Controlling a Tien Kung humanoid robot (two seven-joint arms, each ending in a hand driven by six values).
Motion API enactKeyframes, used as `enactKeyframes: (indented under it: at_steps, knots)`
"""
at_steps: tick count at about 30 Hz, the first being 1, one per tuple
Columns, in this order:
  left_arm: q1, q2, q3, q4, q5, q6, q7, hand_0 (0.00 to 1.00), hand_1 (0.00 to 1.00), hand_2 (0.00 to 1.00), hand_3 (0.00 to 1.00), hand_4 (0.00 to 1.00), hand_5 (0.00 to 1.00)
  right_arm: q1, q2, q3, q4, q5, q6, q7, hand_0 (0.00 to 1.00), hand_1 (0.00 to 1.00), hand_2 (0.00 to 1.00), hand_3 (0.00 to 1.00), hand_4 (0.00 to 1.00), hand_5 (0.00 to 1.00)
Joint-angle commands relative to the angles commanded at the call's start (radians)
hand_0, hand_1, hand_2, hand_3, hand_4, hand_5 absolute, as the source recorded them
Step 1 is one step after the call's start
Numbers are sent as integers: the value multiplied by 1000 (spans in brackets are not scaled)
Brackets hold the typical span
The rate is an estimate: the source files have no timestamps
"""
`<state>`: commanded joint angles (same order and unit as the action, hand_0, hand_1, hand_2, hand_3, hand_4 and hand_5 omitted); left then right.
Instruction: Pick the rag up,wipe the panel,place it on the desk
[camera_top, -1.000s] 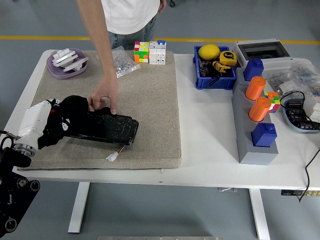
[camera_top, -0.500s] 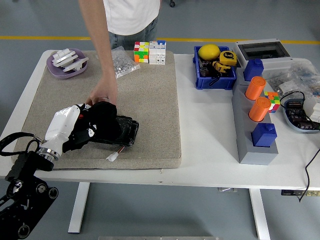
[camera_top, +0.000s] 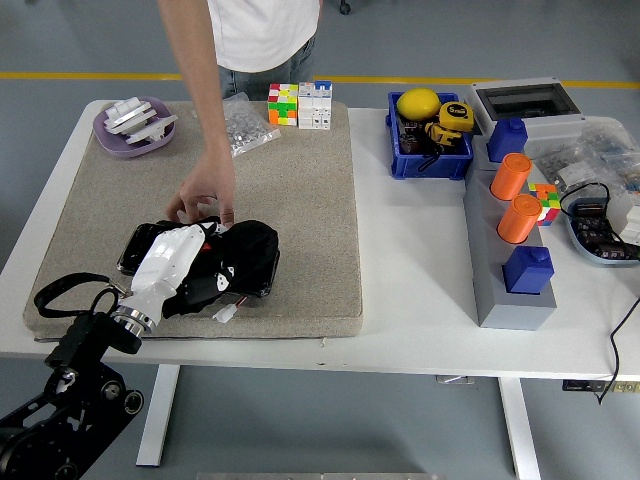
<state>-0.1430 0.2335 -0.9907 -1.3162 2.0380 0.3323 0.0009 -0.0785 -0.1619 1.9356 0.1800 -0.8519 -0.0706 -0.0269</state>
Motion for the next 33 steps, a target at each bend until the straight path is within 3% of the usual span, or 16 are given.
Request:
enactKeyframes:
  at_steps: [9, 22, 28, 33]
  knots:
    - [-8, -3, 50, -18, -11, 0, 3, 249, 165, 515, 452, 55, 2, 0, 2, 3, 0, -4, -1, -2, 517, 572, 658, 554, 932, 383]
    - [-4, -11, 51, -17, -24, 8, 6, 249, 168, 512, 452, 58, 2, 0, 4, -40, 0, 39, -11, -12, 518, 572, 658, 555, 934, 385]
    - [7, -21, 18, 4, -17, 21, 16, 252, 175, 512, 453, 71, 2, 0, 6, -27, 0, 23, -9, -11, 518, 572, 657, 556, 935, 386]
    - [9, -19, -49, 35, -8, 16, 21, 253, 189, 514, 457, 87, 2, 0, 6, -26, 0, 19, -9, -12, 518, 571, 657, 556, 936, 387]
